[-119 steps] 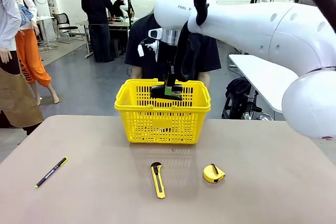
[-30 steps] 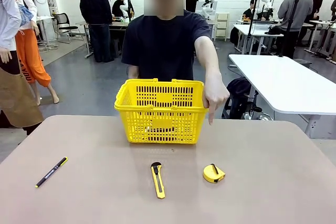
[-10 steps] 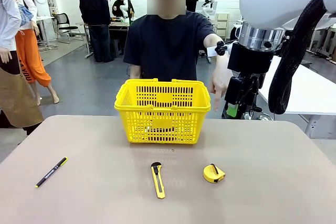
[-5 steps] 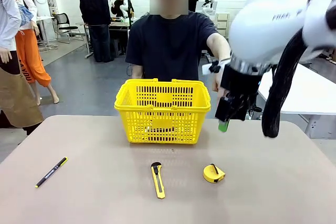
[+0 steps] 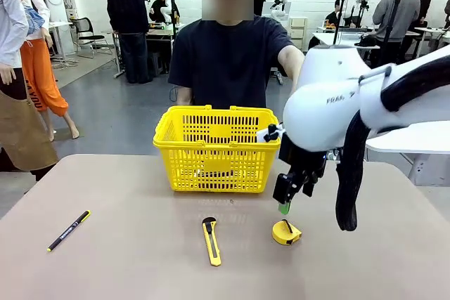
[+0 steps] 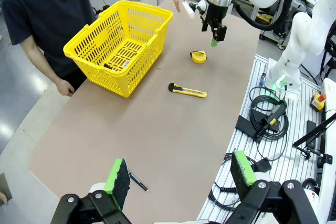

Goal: Place the items the person wants into the basket.
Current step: Pick up the item the person points to and place it in the Market Basket.

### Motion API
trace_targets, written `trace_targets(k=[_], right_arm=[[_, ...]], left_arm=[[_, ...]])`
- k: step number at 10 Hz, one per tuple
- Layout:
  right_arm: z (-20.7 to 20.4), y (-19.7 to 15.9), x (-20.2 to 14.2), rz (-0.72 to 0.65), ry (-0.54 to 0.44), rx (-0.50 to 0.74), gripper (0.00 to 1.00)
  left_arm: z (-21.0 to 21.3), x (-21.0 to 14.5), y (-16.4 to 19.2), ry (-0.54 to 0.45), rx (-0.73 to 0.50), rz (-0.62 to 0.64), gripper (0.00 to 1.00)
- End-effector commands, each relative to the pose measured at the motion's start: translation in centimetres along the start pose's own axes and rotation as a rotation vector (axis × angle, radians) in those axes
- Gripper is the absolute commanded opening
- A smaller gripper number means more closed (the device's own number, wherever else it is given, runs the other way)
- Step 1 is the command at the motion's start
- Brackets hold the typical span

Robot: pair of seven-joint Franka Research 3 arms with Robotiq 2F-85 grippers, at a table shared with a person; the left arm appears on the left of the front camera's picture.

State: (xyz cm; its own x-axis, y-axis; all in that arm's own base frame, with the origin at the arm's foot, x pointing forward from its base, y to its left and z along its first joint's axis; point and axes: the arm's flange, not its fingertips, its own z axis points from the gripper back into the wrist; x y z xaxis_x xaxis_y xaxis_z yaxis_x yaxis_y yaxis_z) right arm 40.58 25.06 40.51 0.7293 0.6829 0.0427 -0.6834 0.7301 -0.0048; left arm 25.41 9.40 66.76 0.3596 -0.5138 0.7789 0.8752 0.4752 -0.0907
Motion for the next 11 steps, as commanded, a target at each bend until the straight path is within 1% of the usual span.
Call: trace_targets(k=[1,3,6,8,11], right_arm=[[-2.6,0.1,0.8,-0.011,-0.014,-0.051,1.00],[-5.5,-0.5,0.8,0.010,-0.048,-0.070,1.00],[-8.1,-1.1,1.2,0.006,0.001,-0.016,1.00],[-9.1,-0.9,1.3,0.027,0.030,0.028,1.00],[-9.9,-0.9,1.6,0.034,0.032,0.018,1.00]], left_arm=[[-0.1,0.0,0.0,0.001,0.006,-0.003,1.00],[-0.1,0.0,0.0,0.001,0.006,-0.003,1.00],[-0.1,0.0,0.0,0.001,0.006,-0.003,1.00],[-0.1,0.0,0.0,0.001,0.006,-0.003,1.00],[-0.1,0.0,0.0,0.001,0.006,-0.003,1.00]])
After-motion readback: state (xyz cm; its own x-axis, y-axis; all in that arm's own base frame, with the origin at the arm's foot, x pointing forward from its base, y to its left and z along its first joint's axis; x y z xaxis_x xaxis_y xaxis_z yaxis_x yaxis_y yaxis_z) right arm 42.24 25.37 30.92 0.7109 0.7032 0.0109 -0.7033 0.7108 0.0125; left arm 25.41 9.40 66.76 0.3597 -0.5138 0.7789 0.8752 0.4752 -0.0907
